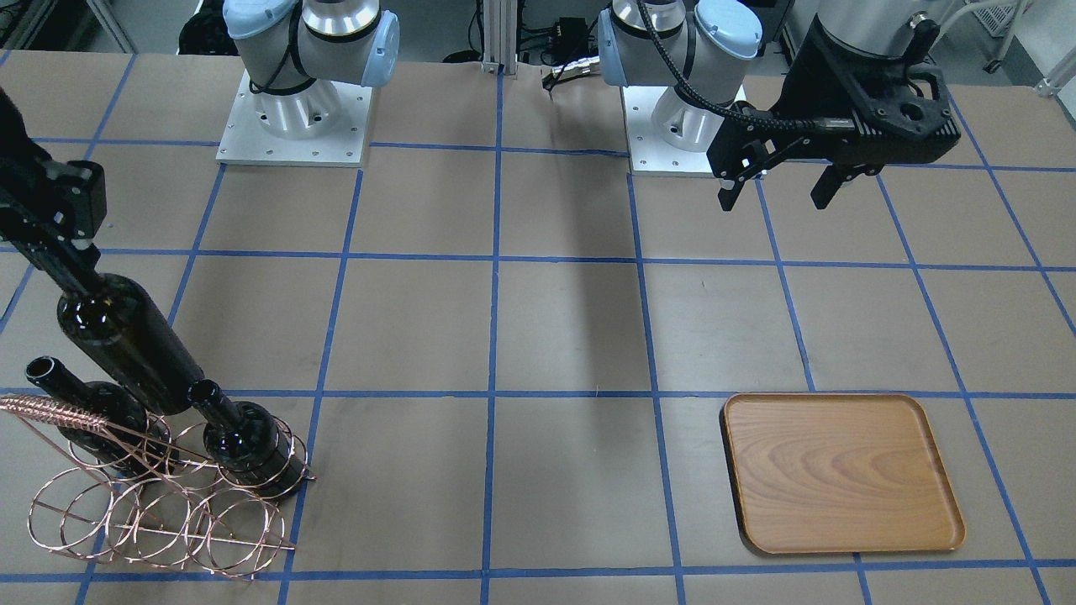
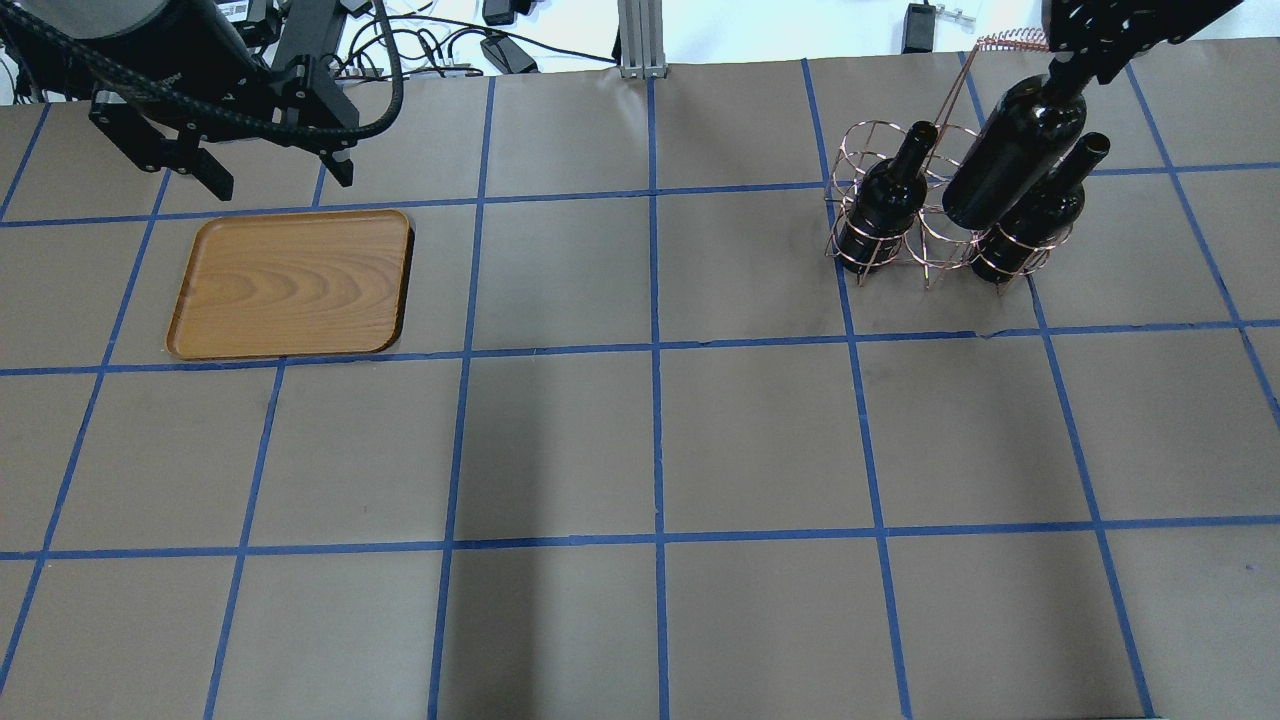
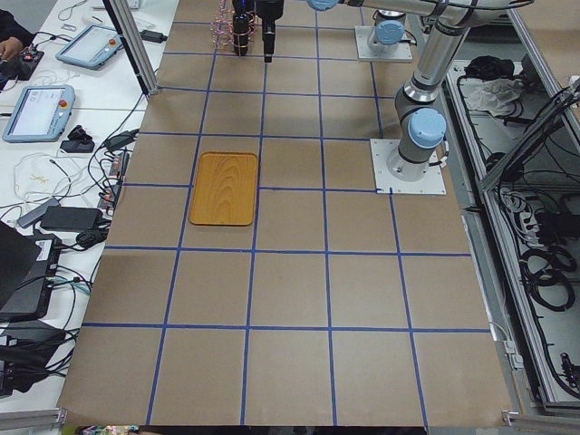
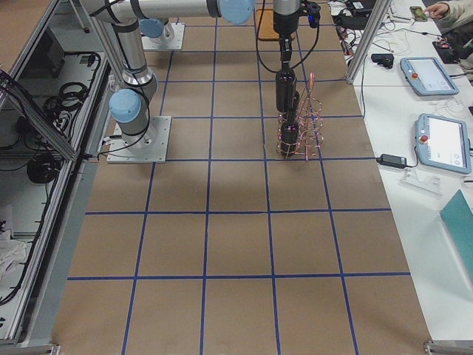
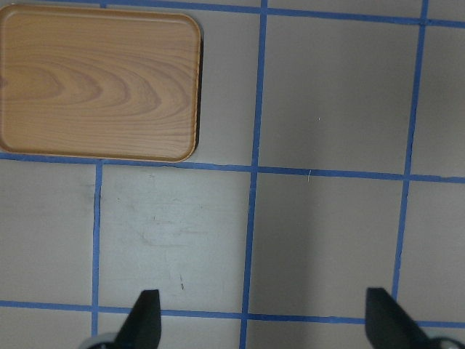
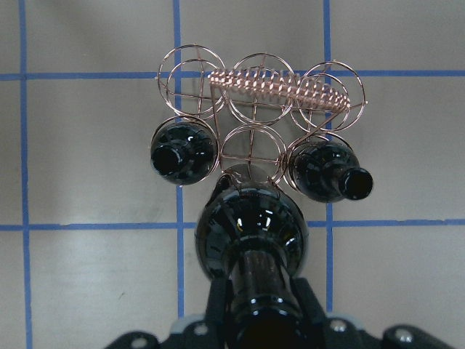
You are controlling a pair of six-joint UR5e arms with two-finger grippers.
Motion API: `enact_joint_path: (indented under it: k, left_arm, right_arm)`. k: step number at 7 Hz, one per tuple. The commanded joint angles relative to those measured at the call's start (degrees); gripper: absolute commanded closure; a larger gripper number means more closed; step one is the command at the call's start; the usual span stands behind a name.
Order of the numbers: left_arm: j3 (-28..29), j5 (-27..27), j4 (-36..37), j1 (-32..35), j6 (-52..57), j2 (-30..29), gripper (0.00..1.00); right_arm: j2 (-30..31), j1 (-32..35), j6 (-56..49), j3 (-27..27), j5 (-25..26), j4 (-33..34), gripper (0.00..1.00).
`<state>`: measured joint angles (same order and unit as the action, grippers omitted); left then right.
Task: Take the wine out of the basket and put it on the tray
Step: 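Carry the bottle out of the rack toward the table center with the right gripper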
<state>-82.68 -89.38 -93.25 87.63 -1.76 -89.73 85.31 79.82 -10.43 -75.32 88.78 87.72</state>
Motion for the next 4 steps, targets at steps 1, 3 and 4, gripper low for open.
enact_joint_path:
  k: [1, 3, 4]
  left_arm:
    - [-0.1, 0.0, -0.1, 0.0, 0.0, 0.2, 0.0]
    - [-0.1, 0.0, -0.1, 0.0, 0.0, 0.3, 0.0]
    - [-0.1, 0.0, -0.1, 0.0, 0.0, 0.3, 0.0]
  right_arm:
    - [2.8, 5.6, 3.9, -0.6, -1.2, -3.3, 1.0]
    - [0.9, 14.8, 18.7, -1.8, -2.8, -2.6, 1.0]
    - [-0.9, 20.1, 25.0, -1.9, -2.5, -0.1, 1.0]
